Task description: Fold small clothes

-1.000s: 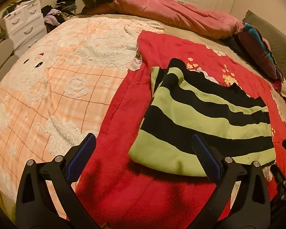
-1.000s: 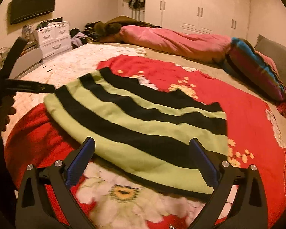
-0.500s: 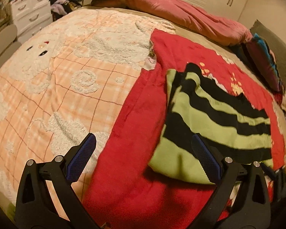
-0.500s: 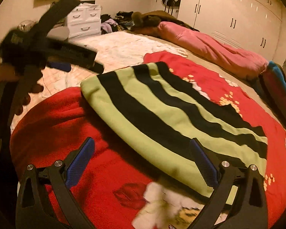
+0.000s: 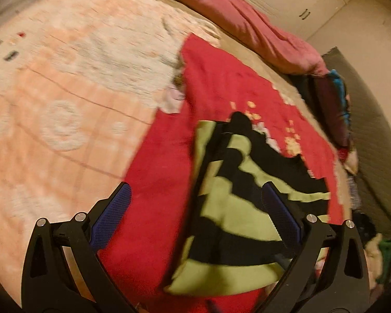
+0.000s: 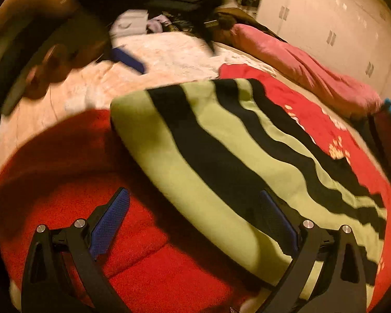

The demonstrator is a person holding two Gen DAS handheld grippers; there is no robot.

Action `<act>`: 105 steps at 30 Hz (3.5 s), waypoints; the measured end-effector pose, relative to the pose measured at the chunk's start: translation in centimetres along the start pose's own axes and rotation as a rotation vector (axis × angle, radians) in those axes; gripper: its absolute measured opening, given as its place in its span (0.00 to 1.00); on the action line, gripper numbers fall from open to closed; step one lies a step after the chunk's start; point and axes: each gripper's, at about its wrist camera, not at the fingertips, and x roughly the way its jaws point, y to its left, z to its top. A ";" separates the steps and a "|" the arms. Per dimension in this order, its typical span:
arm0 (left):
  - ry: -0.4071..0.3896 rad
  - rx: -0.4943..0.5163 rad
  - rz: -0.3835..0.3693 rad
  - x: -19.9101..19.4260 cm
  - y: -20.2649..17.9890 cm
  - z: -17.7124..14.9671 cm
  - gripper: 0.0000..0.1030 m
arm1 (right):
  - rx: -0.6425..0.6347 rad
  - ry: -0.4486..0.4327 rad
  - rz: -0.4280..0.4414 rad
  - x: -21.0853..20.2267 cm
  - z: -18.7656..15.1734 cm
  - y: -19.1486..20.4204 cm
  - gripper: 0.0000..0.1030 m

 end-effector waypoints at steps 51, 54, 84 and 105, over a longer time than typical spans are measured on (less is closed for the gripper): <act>0.185 0.226 -0.295 7.4 -30.5 -5.5 0.48 | 0.825 -0.082 0.116 -10.6 -9.9 -18.4 0.08; 0.181 0.301 -0.323 7.0 -32.3 -7.3 0.48 | 0.955 -0.023 0.140 -10.3 -12.5 -19.6 0.08; 0.107 0.427 0.018 7.4 -20.4 -14.5 0.55 | 1.027 0.002 0.299 -9.3 -9.9 -32.0 0.81; 0.117 0.522 0.084 8.9 -21.4 -16.1 0.67 | 0.884 0.096 0.279 -2.4 -8.4 -31.9 0.54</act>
